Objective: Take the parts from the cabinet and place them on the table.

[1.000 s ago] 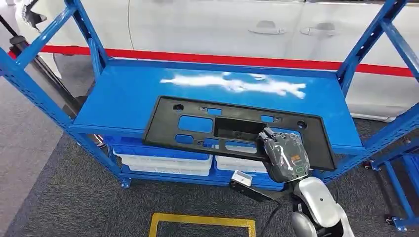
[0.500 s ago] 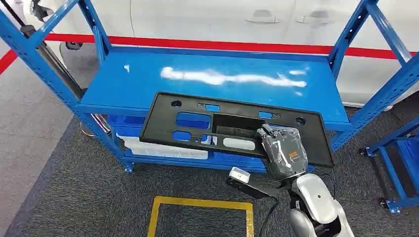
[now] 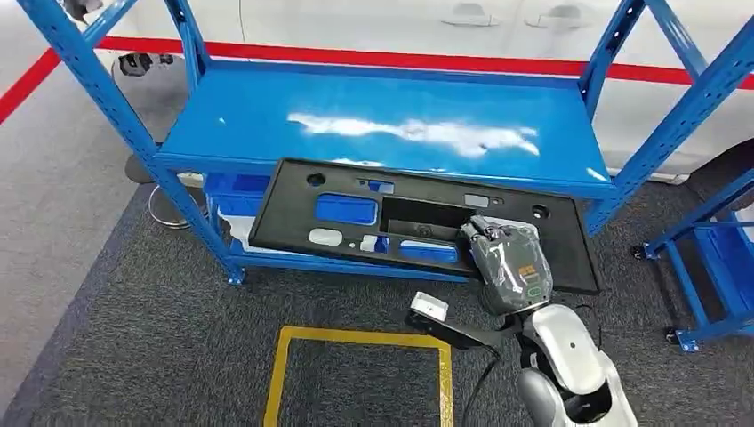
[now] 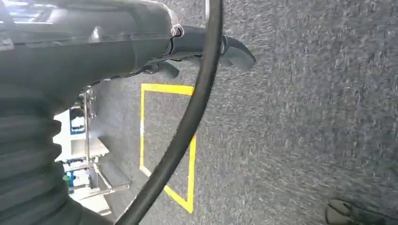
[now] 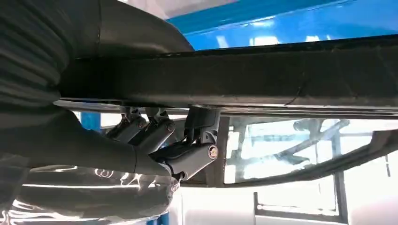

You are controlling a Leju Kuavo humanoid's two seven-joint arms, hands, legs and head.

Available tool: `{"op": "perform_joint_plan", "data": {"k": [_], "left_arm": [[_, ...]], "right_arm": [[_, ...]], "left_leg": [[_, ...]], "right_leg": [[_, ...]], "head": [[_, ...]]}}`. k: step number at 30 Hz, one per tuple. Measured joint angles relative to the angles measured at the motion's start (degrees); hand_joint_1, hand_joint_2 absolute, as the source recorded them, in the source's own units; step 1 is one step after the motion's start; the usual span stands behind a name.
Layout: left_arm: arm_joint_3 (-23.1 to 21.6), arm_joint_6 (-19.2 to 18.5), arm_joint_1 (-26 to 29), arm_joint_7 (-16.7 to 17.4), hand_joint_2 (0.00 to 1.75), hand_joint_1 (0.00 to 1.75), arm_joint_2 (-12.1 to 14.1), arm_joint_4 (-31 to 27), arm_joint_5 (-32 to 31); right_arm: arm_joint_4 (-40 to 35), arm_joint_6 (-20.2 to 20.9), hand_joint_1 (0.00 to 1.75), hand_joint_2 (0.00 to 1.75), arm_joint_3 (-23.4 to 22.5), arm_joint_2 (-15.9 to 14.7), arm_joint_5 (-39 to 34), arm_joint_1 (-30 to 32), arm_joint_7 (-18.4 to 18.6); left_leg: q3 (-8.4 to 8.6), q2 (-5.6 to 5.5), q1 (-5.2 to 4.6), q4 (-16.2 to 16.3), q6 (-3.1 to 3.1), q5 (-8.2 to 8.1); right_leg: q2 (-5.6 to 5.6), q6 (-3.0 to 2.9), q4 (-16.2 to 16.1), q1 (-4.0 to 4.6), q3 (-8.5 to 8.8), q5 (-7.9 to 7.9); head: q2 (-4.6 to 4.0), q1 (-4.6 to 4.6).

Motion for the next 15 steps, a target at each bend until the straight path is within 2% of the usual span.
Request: {"op": "perform_joint_plan", "data": {"k": [2,3,4,5,6,7,8,9,10,11,12,13,14,15], "left_arm": [[0.0,-0.2,0.0,-0.2,1.75,0.00,0.2,0.0,0.4],[0.0,-0.3,0.1,-0.3,1.75,0.00,0.2,0.0,0.6],[0.0,-0.3,0.1,-0.3,1.75,0.00,0.4,0.1,0.8],[0.0,-0.5,0.2,-0.4,1.75,0.00,0.3,0.1,1.0],[0.0,-0.5,0.2,-0.5,1.75,0.00,0.3,0.1,1.1],[0.0,-0.5,0.2,-0.5,1.75,0.00,0.4,0.1,1.3],[0.0,-0.5,0.2,-0.6,1.75,0.00,0.4,0.1,1.5],[0.0,-0.5,0.2,-0.7,1.75,0.00,0.4,0.1,1.7],[0.0,-0.6,0.2,-0.7,1.75,0.00,0.4,0.1,1.8],[0.0,-0.6,0.2,-0.8,1.75,0.00,0.4,0.1,2.0],[0.0,-0.6,0.1,-0.8,1.75,0.00,0.4,0.1,2.1],[0.0,-0.6,0.1,-0.8,1.75,0.00,0.5,0.1,2.2],[0.0,-0.6,-0.1,-0.8,1.75,0.00,0.5,0.1,2.2],[0.0,-0.7,-0.2,-0.8,1.75,0.00,0.7,0.2,2.2]], "right_arm": [[0.1,0.7,1.75,1.75,0.2,0.1,-0.1,-1.1,0.1],[0.2,1.2,1.75,1.75,0.4,0.2,-0.3,-1.5,0.1],[0.3,1.7,1.75,1.75,0.5,0.3,-0.5,-2.0,0.2],[0.5,2.3,1.75,1.75,0.8,0.3,-0.8,-2.6,0.4],[0.6,2.6,1.75,1.75,0.8,0.4,-1.1,-3.1,0.6],[0.8,2.9,1.75,1.75,0.8,0.4,-1.5,-3.6,0.6],[0.9,3.1,1.75,1.75,0.8,0.4,-1.8,-4.1,0.6],[1.2,3.4,1.75,1.75,0.8,0.4,-2.2,-4.6,0.6],[1.4,3.5,1.75,1.75,0.8,0.4,-2.5,-5.0,0.6],[1.6,3.6,1.75,1.75,0.8,0.4,-2.7,-5.3,0.6],[1.7,3.7,1.75,1.75,0.8,0.4,-2.9,-5.5,0.6],[1.9,3.7,1.75,1.75,0.8,0.4,-3.0,-5.8,0.6],[2.0,3.7,1.75,1.75,0.8,0.4,-3.0,-6.2,0.6],[2.0,3.7,1.75,1.75,0.8,0.4,-3.0,-6.5,0.7]], "left_leg": [[-0.09,0.04,0.10,-0.5,-0.76,1.34],[-0.26,-0.03,0.16,-0.7,-1.14,1.94],[-0.69,-0.13,0.37,-0.5,-1.61,1.41],[-1.65,-0.16,0.44,0.8,-1.87,-1.28],[-2.76,-0.16,0.59,4.0,-2.03,-5.26],[-3.89,-0.17,0.60,8.2,-2.22,-8.93],[-4.60,-0.16,0.61,12.4,-2.39,-11.28],[-4.93,-0.16,0.62,16.0,-2.50,-11.86],[-4.34,-0.16,0.63,17.5,-2.52,-10.43],[-2.52,-0.16,0.64,16.6,-2.50,-7.87],[-0.24,-0.16,0.65,14.3,-2.43,-5.96],[3.35,-0.16,0.65,10.1,-2.28,-4.62],[7.37,-0.22,0.62,4.9,-2.02,-5.95],[10.74,-0.26,0.20,-0.4,-1.69,-8.63]], "right_leg": [[0.01,-0.48,0.7,0.32,-0.95,0.80],[-0.03,-0.96,0.6,0.42,-1.37,1.44],[-0.33,-1.62,0.2,0.00,-2.13,2.47],[-0.42,-2.23,0.2,0.01,-3.02,3.19],[-0.47,-2.57,0.2,0.05,-3.86,3.92],[-0.49,-2.62,0.2,0.11,-4.84,4.70],[-0.49,-2.68,0.3,0.23,-5.82,5.46],[-0.49,-2.66,0.5,0.28,-6.95,6.27],[-0.48,-2.59,0.6,0.31,-8.08,6.94],[-0.49,-2.47,0.9,0.32,-9.23,7.61],[-0.49,-2.36,1.2,0.31,-10.08,8.04],[-0.49,-2.20,1.6,0.30,-11.08,8.53],[-0.51,-1.98,2.1,0.30,-11.74,8.98],[-0.50,-1.60,2.4,0.55,-12.19,9.33]], "head": [[0.00,0.00],[0.00,0.02],[0.00,0.02],[0.00,0.00],[0.00,0.00],[0.00,0.00],[0.00,0.00],[0.00,0.00],[0.00,0.00],[0.00,0.00],[0.00,0.00],[0.00,0.00],[0.00,0.00],[0.00,0.00]]}}
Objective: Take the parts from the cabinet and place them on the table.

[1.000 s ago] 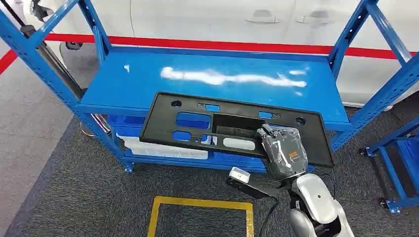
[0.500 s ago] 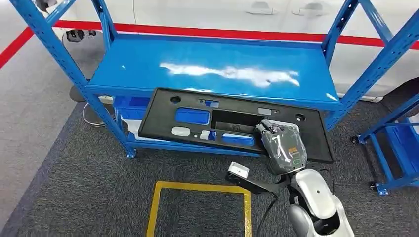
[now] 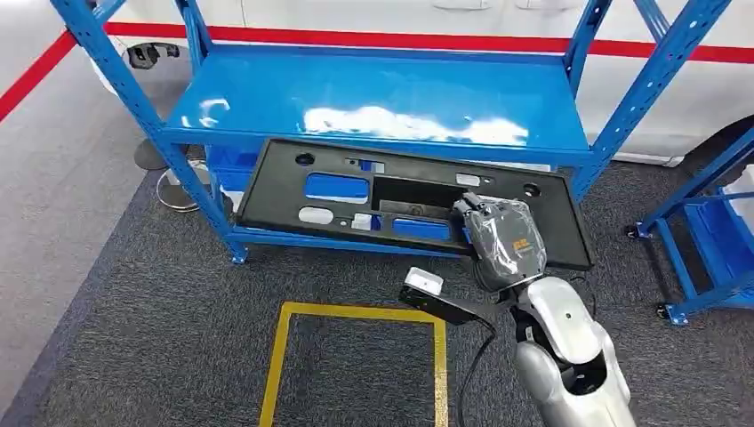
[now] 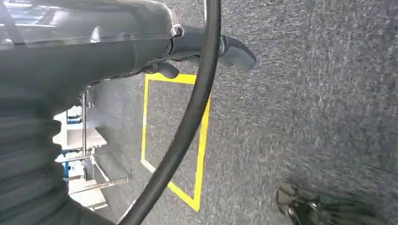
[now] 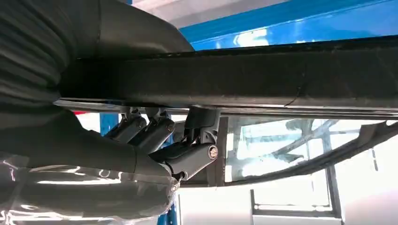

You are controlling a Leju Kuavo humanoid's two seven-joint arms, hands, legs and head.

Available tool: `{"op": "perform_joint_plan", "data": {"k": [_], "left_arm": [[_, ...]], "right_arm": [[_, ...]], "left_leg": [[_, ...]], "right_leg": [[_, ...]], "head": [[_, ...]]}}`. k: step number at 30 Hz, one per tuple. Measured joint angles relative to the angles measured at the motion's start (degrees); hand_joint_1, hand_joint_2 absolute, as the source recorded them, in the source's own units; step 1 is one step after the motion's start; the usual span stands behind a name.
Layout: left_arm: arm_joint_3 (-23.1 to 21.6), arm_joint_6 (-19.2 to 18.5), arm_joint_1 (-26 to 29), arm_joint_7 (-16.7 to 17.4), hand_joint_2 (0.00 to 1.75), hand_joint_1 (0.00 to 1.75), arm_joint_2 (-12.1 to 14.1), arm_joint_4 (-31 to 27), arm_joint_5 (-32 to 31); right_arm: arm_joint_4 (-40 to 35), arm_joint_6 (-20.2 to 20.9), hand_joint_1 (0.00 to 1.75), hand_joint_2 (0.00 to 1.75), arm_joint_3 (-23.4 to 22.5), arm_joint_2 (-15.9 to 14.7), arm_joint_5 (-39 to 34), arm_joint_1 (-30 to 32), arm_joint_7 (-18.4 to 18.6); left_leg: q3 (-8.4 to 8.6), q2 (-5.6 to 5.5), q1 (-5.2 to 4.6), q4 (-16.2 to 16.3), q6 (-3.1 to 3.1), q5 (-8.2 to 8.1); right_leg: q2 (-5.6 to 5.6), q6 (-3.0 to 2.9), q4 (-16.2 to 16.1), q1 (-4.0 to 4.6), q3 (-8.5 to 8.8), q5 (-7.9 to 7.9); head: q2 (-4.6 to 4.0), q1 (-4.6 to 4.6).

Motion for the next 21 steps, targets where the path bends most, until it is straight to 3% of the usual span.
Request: {"op": "perform_joint_plan", "data": {"k": [1,3,4,5,6,8,9,10,11,13,14,15,16,17,19,20,21], "left_arm": [[0.0,0.0,0.0,0.0,1.75,0.00,0.0,0.0,0.0],[0.0,0.0,0.1,0.0,1.75,0.00,0.1,0.0,0.1],[0.0,0.0,0.2,0.1,1.75,0.00,0.1,0.0,0.1],[0.0,0.0,0.1,0.2,1.75,0.00,0.1,0.0,0.1],[0.0,-0.1,0.1,0.2,1.75,0.00,0.1,0.0,0.2],[0.0,-0.1,0.1,0.2,1.75,0.00,0.1,0.0,0.5],[0.0,-0.1,0.1,0.2,1.75,0.00,0.1,0.0,0.7],[0.0,-0.1,0.1,0.2,1.75,0.00,0.1,0.0,0.7],[0.0,-0.1,0.1,0.2,1.75,0.00,0.0,0.0,0.7],[0.0,-0.2,0.1,0.2,1.75,0.00,0.0,0.0,0.9],[0.0,-0.2,0.1,0.1,1.75,0.00,0.0,0.0,1.0],[0.0,-0.2,0.1,0.1,1.75,0.00,0.0,0.0,1.1],[0.0,-0.2,0.2,0.0,1.75,0.00,0.0,0.0,1.1],[0.0,-0.2,0.2,0.0,1.75,0.00,0.0,0.0,1.2],[0.0,-0.2,0.3,0.0,1.75,0.00,0.0,0.0,1.3],[0.0,-0.2,0.4,0.0,1.75,0.00,-0.1,0.0,1.4],[0.0,-0.2,0.4,-0.1,1.75,0.00,-0.1,0.0,1.5]], "right_arm": [[0.2,0.0,1.75,1.75,0.0,0.0,0.0,-0.4,0.1],[0.7,0.0,1.75,1.75,0.0,0.0,-0.2,-1.3,0.0],[0.9,0.0,1.75,1.75,0.0,0.0,-0.3,-1.4,0.0],[1.1,0.0,1.75,1.75,0.0,0.0,-0.3,-1.5,0.0],[1.3,0.1,1.75,1.75,0.0,0.0,-0.4,-1.6,0.0],[1.7,0.1,1.75,1.75,0.0,0.0,-0.5,-1.9,0.0],[1.9,0.1,1.75,1.75,0.0,0.0,-0.6,-1.9,0.0],[2.1,0.1,1.75,1.75,0.0,0.0,-0.7,-1.9,0.0],[2.4,0.2,1.75,1.75,0.0,0.0,-0.7,-1.9,0.0],[2.7,0.2,1.75,1.75,0.0,0.0,-0.8,-2.2,0.0],[2.8,0.3,1.75,1.75,0.0,0.0,-0.8,-2.5,0.0],[2.8,0.3,1.75,1.75,0.0,0.0,-0.9,-2.8,0.0],[2.8,0.3,1.75,1.75,0.0,0.0,-1.0,-2.9,0.0],[2.9,0.4,1.75,1.75,0.0,0.0,-1.1,-3.0,0.0],[3.2,0.4,1.75,1.75,0.0,0.0,-1.2,-3.1,0.0],[3.4,0.5,1.75,1.75,0.0,0.0,-1.2,-3.2,0.0],[3.5,0.5,1.75,1.75,0.0,0.0,-1.2,-3.3,0.0]], "left_leg": [[0.50,-0.04,-0.02,-1.3,0.34,-0.55],[-0.39,-0.12,-0.34,-1.0,0.83,0.14],[-0.65,-0.07,0.04,-1.5,1.47,1.09],[-1.06,0.46,0.27,-1.7,1.79,1.77],[-1.96,0.43,0.26,-1.7,2.33,2.46],[-3.50,0.52,0.22,-1.6,2.67,3.83],[-4.61,0.51,0.22,-1.5,2.62,4.64],[-5.57,0.51,0.22,-1.3,2.56,5.32],[-6.62,0.51,0.22,-1.1,2.47,5.83],[-8.51,0.50,0.23,-0.3,2.15,6.69],[-9.26,0.47,0.25,0.2,1.87,7.00],[-9.97,0.42,-0.10,0.7,1.51,7.25],[-10.06,0.45,0.00,0.7,1.14,7.75],[-10.14,0.49,0.11,0.6,0.87,8.29],[-10.40,0.43,0.08,0.2,0.12,9.34],[-10.79,0.29,0.46,0.9,-0.16,8.17],[-11.64,0.24,0.45,2.4,-0.37,5.43]], "right_leg": [[-0.15,0.26,0.0,-0.07,0.03,0.48],[-0.23,0.86,-0.4,-0.33,0.01,1.66],[-0.16,1.29,-0.6,-0.23,-0.14,2.05],[0.05,1.63,0.2,-0.46,-0.46,0.52],[0.17,1.85,2.5,-0.45,-1.40,-3.30],[0.23,2.19,10.2,-0.60,-3.48,-9.99],[0.23,2.35,14.4,-0.63,-4.23,-11.47],[0.23,2.46,16.6,-0.69,-4.15,-10.82],[0.23,2.48,16.8,-0.79,-3.16,-8.86],[0.22,2.31,11.3,-0.92,1.82,-4.84],[0.23,2.09,6.0,-0.92,5.84,-4.80],[0.27,1.84,1.2,-0.59,8.84,-7.21],[0.35,1.54,-0.7,-0.50,9.66,-8.06],[0.35,1.38,-0.6,-0.32,9.30,-7.76],[0.29,0.45,-0.8,-0.32,8.57,-6.85],[-0.11,-0.15,-1.0,-0.67,8.15,-5.96],[-0.07,-0.66,-1.0,-0.62,7.38,-5.40]], "head": [[0.00,0.00],[0.00,-0.02],[0.00,0.02],[0.00,0.02],[0.00,0.04],[0.00,0.02],[0.00,0.02],[0.00,0.02],[0.00,0.02],[0.00,0.02],[0.00,0.02],[0.00,0.02],[0.00,0.00],[0.00,0.00],[0.00,0.00],[0.00,0.02],[0.00,0.00]]}}
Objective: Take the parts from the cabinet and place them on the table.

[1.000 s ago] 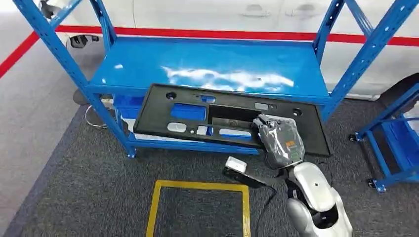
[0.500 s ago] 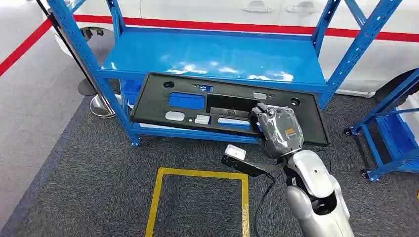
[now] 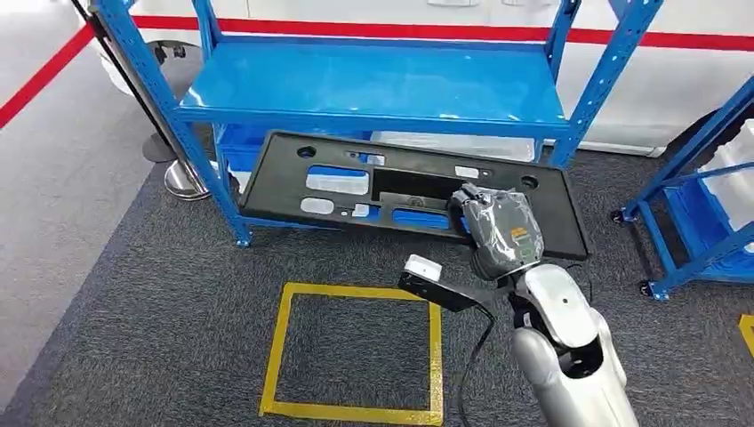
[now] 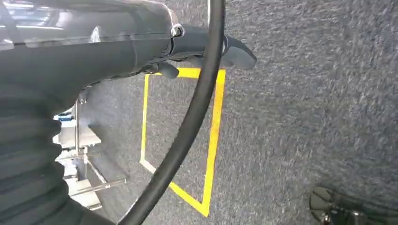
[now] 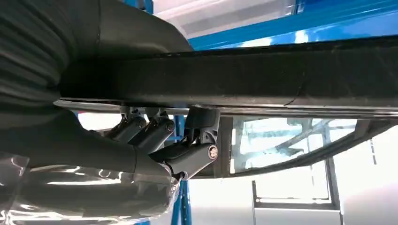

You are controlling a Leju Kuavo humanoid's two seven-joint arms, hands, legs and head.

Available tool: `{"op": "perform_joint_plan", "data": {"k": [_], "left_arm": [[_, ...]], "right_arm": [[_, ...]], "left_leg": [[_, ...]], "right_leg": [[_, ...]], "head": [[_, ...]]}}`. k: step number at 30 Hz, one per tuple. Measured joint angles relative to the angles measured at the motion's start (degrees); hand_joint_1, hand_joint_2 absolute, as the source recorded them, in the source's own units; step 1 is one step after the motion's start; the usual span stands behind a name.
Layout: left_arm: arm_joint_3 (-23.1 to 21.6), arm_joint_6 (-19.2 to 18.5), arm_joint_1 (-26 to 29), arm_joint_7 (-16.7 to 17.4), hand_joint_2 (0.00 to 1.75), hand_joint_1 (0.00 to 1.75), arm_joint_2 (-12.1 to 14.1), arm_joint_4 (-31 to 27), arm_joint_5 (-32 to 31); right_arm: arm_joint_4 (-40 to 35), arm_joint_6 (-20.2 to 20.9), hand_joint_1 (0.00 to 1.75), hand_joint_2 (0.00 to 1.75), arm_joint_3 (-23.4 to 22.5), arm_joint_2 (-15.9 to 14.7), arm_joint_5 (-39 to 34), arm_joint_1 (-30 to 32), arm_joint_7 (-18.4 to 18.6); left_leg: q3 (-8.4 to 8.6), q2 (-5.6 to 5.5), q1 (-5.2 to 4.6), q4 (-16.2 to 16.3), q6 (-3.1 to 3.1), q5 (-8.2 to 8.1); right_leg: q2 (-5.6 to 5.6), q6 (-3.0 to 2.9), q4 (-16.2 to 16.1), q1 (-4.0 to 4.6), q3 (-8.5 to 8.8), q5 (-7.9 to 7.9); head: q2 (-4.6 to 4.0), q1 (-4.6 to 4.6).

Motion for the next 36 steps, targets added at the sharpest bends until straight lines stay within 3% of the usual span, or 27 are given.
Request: {"op": "perform_joint_plan", "data": {"k": [2,3,4,5,7,8,9,10,13,14,16,17,19,20,21,22,23,24,25,28,29,30,31,33,34,35,36], "left_arm": [[0.0,0.0,0.0,-0.1,1.75,0.00,0.0,0.0,0.3],[0.0,0.0,0.0,-0.1,1.75,0.00,0.0,0.0,0.4],[0.1,0.0,0.0,-0.1,1.75,0.00,-0.1,0.0,0.4],[0.1,0.0,-0.1,-0.1,1.75,0.00,-0.1,0.0,0.4],[0.2,0.0,-0.1,-0.2,1.75,0.00,-0.1,0.0,0.5],[0.2,0.0,-0.1,-0.2,1.75,0.00,-0.1,0.0,0.5],[0.2,0.0,-0.3,-0.2,1.75,0.00,0.0,0.0,0.5],[0.2,0.0,-0.3,-0.3,1.75,0.00,0.0,0.0,0.6],[0.2,0.0,-0.3,-0.3,1.75,0.00,0.1,0.0,1.0],[0.2,0.0,-0.2,-0.3,1.75,0.00,0.0,0.0,1.0],[0.3,-0.2,-0.3,-0.3,1.75,0.00,0.0,0.0,1.2],[0.3,-0.3,-0.3,-0.3,1.75,0.00,0.0,0.0,1.2],[0.3,-0.3,-0.3,-0.3,1.75,0.00,0.0,0.0,1.2],[0.3,-0.3,-0.3,-0.3,1.75,0.00,0.0,0.0,1.5],[0.3,-0.4,-0.3,-0.3,1.75,0.00,0.0,0.0,1.6],[0.3,-0.4,-0.3,-0.3,1.75,0.00,-0.1,0.0,1.6],[0.3,-0.6,-0.3,-0.5,1.75,0.00,-0.1,0.0,1.6],[0.3,-0.8,-0.3,-0.8,1.75,0.00,-0.1,0.0,1.8],[0.4,-1.2,-0.3,-1.4,1.75,0.00,-0.2,0.0,2.2],[1.1,-1.7,-0.2,-2.0,1.75,0.00,-0.2,0.0,2.6],[1.2,-1.7,-0.1,-2.0,1.75,0.00,-0.1,0.0,2.6],[1.2,-1.7,0.0,-2.1,1.75,0.00,-0.2,0.0,2.7],[1.2,-1.7,0.0,-2.1,1.75,0.00,-0.1,0.0,2.7],[1.3,-1.7,0.1,-2.1,1.75,0.00,-0.1,0.0,2.8],[1.3,-1.7,0.1,-2.1,1.75,0.00,-0.1,0.0,2.8],[1.3,-1.7,0.1,-2.1,1.75,0.00,-0.1,0.0,2.8],[1.3,-1.7,0.1,-2.1,1.75,0.00,-0.1,0.0,2.8]], "right_arm": [[0.1,0.1,1.75,1.75,0.0,0.0,0.0,0.0,0.0],[0.3,0.2,1.75,1.75,0.0,0.0,0.0,-0.1,0.0],[0.4,0.2,1.75,1.75,0.0,0.0,0.0,-0.1,0.0],[0.5,0.2,1.75,1.75,0.0,0.0,0.0,-0.1,0.0],[0.6,0.2,1.75,1.75,0.0,0.0,0.0,-0.1,0.0],[0.6,0.2,1.75,1.75,0.0,0.0,-0.1,-0.1,0.0],[0.6,0.2,1.75,1.75,0.0,0.0,-0.1,-0.2,0.0],[0.7,0.2,1.75,1.75,0.0,0.0,-0.1,-0.4,0.0],[0.7,0.2,1.75,1.75,0.0,0.0,-0.3,-0.7,0.0],[0.8,0.2,1.75,1.75,0.0,0.0,-0.3,-0.8,0.0],[0.8,0.2,1.75,1.75,0.0,0.0,-0.4,-0.9,0.0],[0.9,0.2,1.75,1.75,0.0,0.0,-0.4,-0.9,0.0],[1.0,0.2,1.75,1.75,0.0,0.0,-0.5,-0.9,0.0],[1.2,0.2,1.75,1.75,0.0,0.0,-0.7,-0.9,0.0],[1.2,0.2,1.75,1.75,0.0,0.0,-0.7,-0.9,0.0],[1.2,0.3,1.75,1.75,0.0,0.0,-0.8,-0.9,0.1],[1.2,0.3,1.75,1.75,0.0,0.0,-0.8,-1.0,0.1],[1.2,0.4,1.75,1.75,0.0,0.0,-0.9,-1.3,0.1],[1.2,0.4,1.75,1.75,0.0,0.0,-1.2,-1.5,0.1],[1.4,0.4,1.75,1.75,0.0,-0.1,-1.6,-2.0,0.0],[1.5,0.5,1.75,1.75,0.0,-0.1,-1.6,-2.0,0.0],[1.6,0.5,1.75,1.75,0.0,-0.1,-1.7,-2.1,0.0],[1.7,0.5,1.75,1.75,0.0,-0.1,-1.7,-2.2,0.0],[1.8,0.5,1.75,1.75,0.0,-0.1,-1.8,-2.2,0.0],[2.0,0.5,1.75,1.75,0.0,-0.1,-1.8,-2.2,0.0],[2.2,0.5,1.75,1.75,0.0,-0.1,-1.9,-2.2,0.0],[2.3,0.5,1.75,1.75,0.0,-0.1,-1.9,-2.2,0.0]], "left_leg": [[-1.89,0.00,0.11,7.3,-0.44,-6.90],[-2.74,0.00,0.11,11.8,-0.65,-9.07],[-2.96,0.00,0.11,14.7,-0.73,-9.32],[-2.25,0.00,0.11,15.4,-0.73,-7.94],[2.51,0.00,0.10,10.3,-0.47,-3.38],[5.97,-0.05,0.09,5.7,-0.19,-2.52],[9.29,-0.19,-0.01,0.4,0.17,-4.71],[11.53,-0.26,-0.41,-3.6,0.41,-5.85],[10.15,-0.36,-0.73,-3.1,1.14,-4.39],[9.88,-0.18,0.04,-3.9,1.72,-3.32],[8.35,0.20,-0.09,-3.8,2.69,-1.77],[7.36,0.21,-0.13,-3.7,2.74,-1.05],[5.54,0.25,-0.17,-3.5,2.73,0.14],[4.44,0.26,-0.17,-3.2,2.67,0.81],[3.36,0.26,-0.17,-2.9,2.58,1.41],[2.37,0.26,-0.16,-2.6,2.44,1.87],[1.58,0.24,-0.15,-2.2,2.24,2.21],[1.11,0.23,-0.11,-1.9,2.06,2.34],[0.66,0.28,-0.37,-1.8,1.64,2.63],[0.65,0.28,0.02,-2.5,0.49,4.23],[0.37,0.15,-0.16,-2.5,0.19,4.18],[-0.12,0.01,0.09,-1.7,-0.11,2.89],[-1.01,0.01,0.12,1.0,-0.27,0.04],[-3.75,0.02,0.22,9.6,-0.78,-5.28],[-4.82,0.02,0.24,13.4,-1.02,-6.56],[-4.95,0.02,0.34,15.1,-1.17,-6.57],[-3.66,0.03,0.54,13.7,-1.29,-5.30]], "right_leg": [[-0.04,-0.42,0.1,0.14,-1.60,1.32],[-0.04,-0.44,0.2,0.24,-2.60,2.03],[-0.04,-0.40,0.4,0.29,-3.58,2.65],[-0.04,-0.32,0.7,0.31,-4.59,3.16],[-0.03,-0.09,1.2,0.34,-6.50,4.25],[0.00,0.08,1.4,0.34,-7.20,4.76],[-0.02,0.35,1.6,0.36,-7.59,5.25],[-0.07,0.72,1.7,0.50,-7.85,5.73],[-0.17,1.71,0.7,0.25,-7.90,7.71],[-0.01,2.11,0.8,0.49,-8.32,7.63],[0.43,2.45,4.9,0.21,-9.74,1.12],[0.43,2.71,9.3,0.09,-10.70,-2.73],[0.44,3.06,16.5,0.02,-11.97,-5.88],[0.43,3.21,18.2,-0.08,-11.58,-4.88],[0.43,3.23,17.3,-0.22,-9.95,-2.60],[0.42,3.15,14.3,-0.29,-7.27,-0.34],[0.42,2.92,9.9,-0.29,-3.89,0.71],[0.42,2.47,5.1,-0.18,-0.52,-0.49],[0.44,2.15,0.4,0.23,2.27,-2.74],[0.37,1.63,-0.2,0.64,1.64,-2.07],[0.23,1.07,-0.8,-0.06,1.68,-1.30],[0.01,0.87,-1.0,-0.05,1.40,-0.84],[-0.04,0.32,-1.0,-0.06,0.98,-0.48],[-0.10,0.22,-1.0,-0.04,0.27,0.07],[-0.11,0.27,-0.9,-0.04,-0.11,0.33],[-0.10,0.37,-0.7,-0.05,-0.49,0.52],[-0.08,0.48,-0.6,-0.09,-0.77,0.61]], "head": [[0.00,0.02],[0.00,0.00],[0.00,0.00],[0.00,0.00],[0.00,0.00],[0.00,0.00],[0.00,-0.02],[0.00,0.02],[0.00,0.00],[0.00,0.02],[0.00,0.02],[0.00,0.02],[0.00,0.02],[0.00,0.02],[0.00,0.02],[0.00,0.02],[0.00,0.02],[0.00,0.00],[0.00,-0.02],[0.00,0.00],[0.00,0.02],[0.00,0.00],[0.00,0.00],[0.00,0.00],[0.00,0.00],[0.00,0.00],[0.00,0.00]]}}
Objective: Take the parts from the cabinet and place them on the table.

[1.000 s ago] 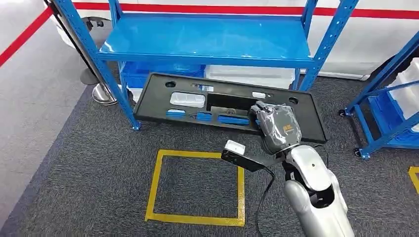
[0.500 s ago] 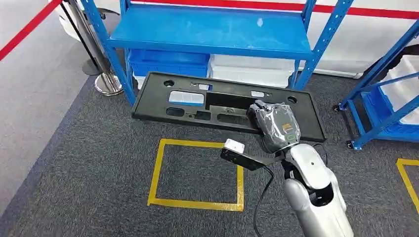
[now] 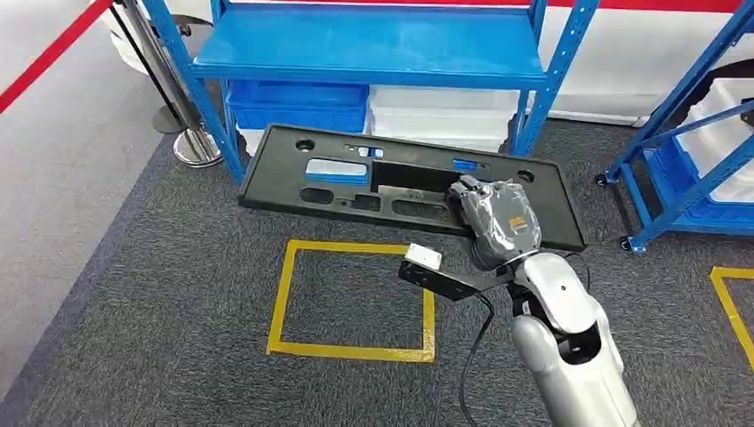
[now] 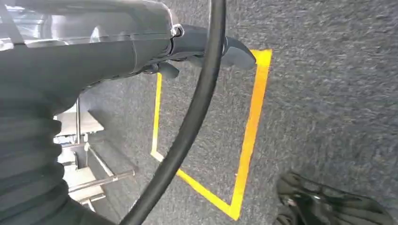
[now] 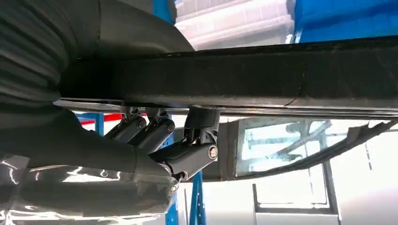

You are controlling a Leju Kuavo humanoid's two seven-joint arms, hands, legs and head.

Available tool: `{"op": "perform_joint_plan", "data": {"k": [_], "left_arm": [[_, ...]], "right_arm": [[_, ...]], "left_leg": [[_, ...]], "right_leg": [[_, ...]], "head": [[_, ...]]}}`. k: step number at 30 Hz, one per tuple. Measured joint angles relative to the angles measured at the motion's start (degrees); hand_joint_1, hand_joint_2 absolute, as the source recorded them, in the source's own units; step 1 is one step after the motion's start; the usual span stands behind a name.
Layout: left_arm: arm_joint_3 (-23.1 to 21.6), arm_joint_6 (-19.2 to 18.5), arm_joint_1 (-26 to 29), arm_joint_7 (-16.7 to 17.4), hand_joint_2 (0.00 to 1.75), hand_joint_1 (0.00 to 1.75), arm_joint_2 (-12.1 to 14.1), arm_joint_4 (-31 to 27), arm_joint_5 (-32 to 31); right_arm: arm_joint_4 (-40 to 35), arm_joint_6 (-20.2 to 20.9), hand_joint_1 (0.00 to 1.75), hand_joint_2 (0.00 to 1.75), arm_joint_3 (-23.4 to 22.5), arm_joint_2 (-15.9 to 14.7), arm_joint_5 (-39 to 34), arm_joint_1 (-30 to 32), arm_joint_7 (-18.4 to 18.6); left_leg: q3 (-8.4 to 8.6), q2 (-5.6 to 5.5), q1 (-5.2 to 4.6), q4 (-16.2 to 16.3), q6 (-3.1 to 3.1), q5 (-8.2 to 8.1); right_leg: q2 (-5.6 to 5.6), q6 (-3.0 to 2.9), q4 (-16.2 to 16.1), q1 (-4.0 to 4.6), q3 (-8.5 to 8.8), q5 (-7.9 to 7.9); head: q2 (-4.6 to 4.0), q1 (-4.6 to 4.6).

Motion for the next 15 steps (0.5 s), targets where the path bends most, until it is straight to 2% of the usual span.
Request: {"op": "perform_joint_plan", "data": {"k": [2,3,4,5,7,8,9,10,11,12,13,14,15], "left_arm": [[0.0,0.0,0.0,0.0,1.75,0.00,0.1,0.0,0.0],[0.0,0.0,0.0,0.0,1.75,0.00,0.1,0.0,0.0],[0.0,0.0,-0.1,0.0,1.75,0.00,0.1,0.0,0.0],[0.0,0.0,0.0,0.0,1.75,0.00,0.1,0.0,0.0],[0.0,0.0,0.0,0.0,1.75,0.00,0.1,0.0,0.1],[0.0,0.0,0.0,0.0,1.75,0.00,0.1,0.0,0.2],[0.0,0.0,0.0,0.0,1.75,0.00,0.1,0.0,0.4],[0.0,0.0,-0.1,0.0,1.75,0.00,0.1,0.0,0.5],[0.0,0.0,-0.2,-0.1,1.75,0.00,0.1,0.0,0.6],[0.0,0.0,-0.2,-0.1,1.75,0.00,0.1,0.0,0.7],[0.0,0.0,-0.1,-0.1,1.75,0.00,0.1,0.0,0.8],[0.0,0.0,-0.1,-0.1,1.75,0.00,0.0,0.0,0.8],[0.0,0.0,-0.1,-0.1,1.75,0.00,0.0,0.0,0.8]], "right_arm": [[0.1,0.0,1.75,1.75,0.0,0.0,0.0,0.0,0.0],[0.1,0.0,1.75,1.75,0.0,0.0,0.0,-0.1,0.0],[0.1,0.0,1.75,1.75,0.0,0.0,0.0,-0.2,0.0],[0.1,0.0,1.75,1.75,0.0,0.0,0.0,-0.3,0.0],[0.2,0.0,1.75,1.75,0.0,0.0,-0.1,-0.3,0.0],[0.2,0.0,1.75,1.75,0.0,0.0,-0.2,-0.4,0.1],[0.3,0.0,1.75,1.75,0.0,-0.1,-0.3,-0.4,0.1],[0.3,0.0,1.75,1.75,0.0,-0.1,-0.3,-0.5,0.1],[0.3,0.0,1.75,1.75,0.0,-0.1,-0.4,-0.6,0.1],[0.4,0.0,1.75,1.75,0.0,-0.2,-0.6,-0.6,0.1],[0.6,0.1,1.75,1.75,0.0,-0.2,-0.7,-0.6,0.1],[0.7,0.1,1.75,1.75,0.0,-0.2,-0.9,-0.5,0.1],[0.9,0.1,1.75,1.75,0.0,-0.3,-1.0,-0.5,0.1]], "left_leg": [[5.86,0.02,0.26,-9.0,-0.09,4.18],[8.49,-0.01,0.37,-13.9,-0.07,5.05],[9.93,-0.30,0.03,-14.8,0.18,3.54],[9.59,-0.44,-0.25,-15.6,0.78,3.96],[9.20,-0.40,-0.32,-15.5,1.00,4.01],[9.14,-0.36,-0.22,-15.8,1.42,4.27],[9.41,-0.22,0.22,-16.4,2.06,4.65],[9.40,-0.27,0.11,-16.7,2.54,4.85],[9.20,-0.23,0.04,-16.7,2.95,5.00],[8.99,-0.24,-0.05,-16.6,3.07,5.08],[8.83,-0.23,-0.14,-16.6,3.12,5.12],[8.68,-0.23,-0.19,-16.5,3.18,5.16],[8.61,-0.26,-0.20,-16.4,3.19,5.17]], "right_leg": [[0.01,0.23,0.6,-0.14,-0.28,-0.10],[0.02,0.51,0.9,-0.19,-0.40,-0.28],[-0.01,0.87,1.1,0.03,-0.95,-0.23],[0.06,1.22,1.2,0.14,-1.19,-0.02],[0.10,1.81,1.1,0.11,-1.24,0.40],[0.10,2.06,1.1,0.18,-1.25,0.45],[0.19,2.29,1.6,-0.09,-1.43,-0.40],[0.31,2.49,3.4,-0.05,-2.28,-1.83],[0.49,2.61,7.4,-0.06,-4.22,-4.14],[0.53,2.78,12.7,-0.12,-6.70,-6.45],[0.54,2.88,16.8,-0.16,-8.73,-7.88],[0.53,2.93,19.2,-0.17,-9.93,-8.08],[0.53,2.89,18.7,-0.17,-9.72,-6.88]], "head": [[0.00,0.00],[0.00,0.00],[0.00,0.00],[0.00,0.00],[0.00,0.00],[0.00,0.00],[0.00,0.00],[0.00,0.02],[0.00,0.02],[0.00,0.00],[0.00,0.02],[0.00,0.02],[0.00,0.02]]}}
